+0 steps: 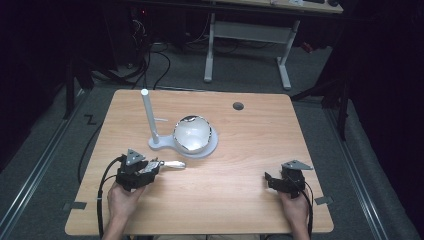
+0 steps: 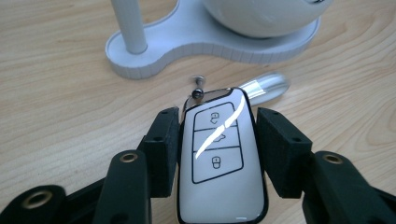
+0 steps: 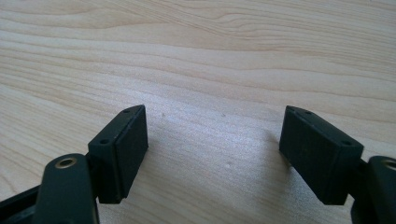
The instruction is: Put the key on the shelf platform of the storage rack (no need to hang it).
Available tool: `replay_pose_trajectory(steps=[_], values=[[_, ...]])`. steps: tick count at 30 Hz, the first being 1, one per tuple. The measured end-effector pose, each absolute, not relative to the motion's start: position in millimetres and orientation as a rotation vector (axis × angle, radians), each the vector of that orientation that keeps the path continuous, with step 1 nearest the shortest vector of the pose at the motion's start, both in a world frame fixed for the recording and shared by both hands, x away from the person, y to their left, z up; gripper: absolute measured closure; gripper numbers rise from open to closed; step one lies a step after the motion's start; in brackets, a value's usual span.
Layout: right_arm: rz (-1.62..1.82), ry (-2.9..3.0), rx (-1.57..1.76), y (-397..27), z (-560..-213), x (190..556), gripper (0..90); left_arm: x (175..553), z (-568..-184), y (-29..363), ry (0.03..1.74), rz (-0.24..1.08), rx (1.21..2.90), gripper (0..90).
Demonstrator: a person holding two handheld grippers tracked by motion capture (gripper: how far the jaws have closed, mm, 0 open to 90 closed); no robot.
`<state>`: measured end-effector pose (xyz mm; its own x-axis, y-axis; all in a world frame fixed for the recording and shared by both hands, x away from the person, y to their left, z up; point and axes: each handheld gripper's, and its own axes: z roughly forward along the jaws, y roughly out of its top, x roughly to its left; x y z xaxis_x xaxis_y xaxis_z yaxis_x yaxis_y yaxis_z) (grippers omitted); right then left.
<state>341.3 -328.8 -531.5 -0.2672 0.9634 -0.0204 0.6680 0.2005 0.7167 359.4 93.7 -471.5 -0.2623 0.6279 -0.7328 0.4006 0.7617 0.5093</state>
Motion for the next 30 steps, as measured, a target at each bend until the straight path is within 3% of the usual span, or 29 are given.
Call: replay_pose_trajectory(steps=[30], values=[[0.83,2.011,1.515,-329,-532,341,24.0,339,-406,85,1.745,0.179,0.83,51.3]])
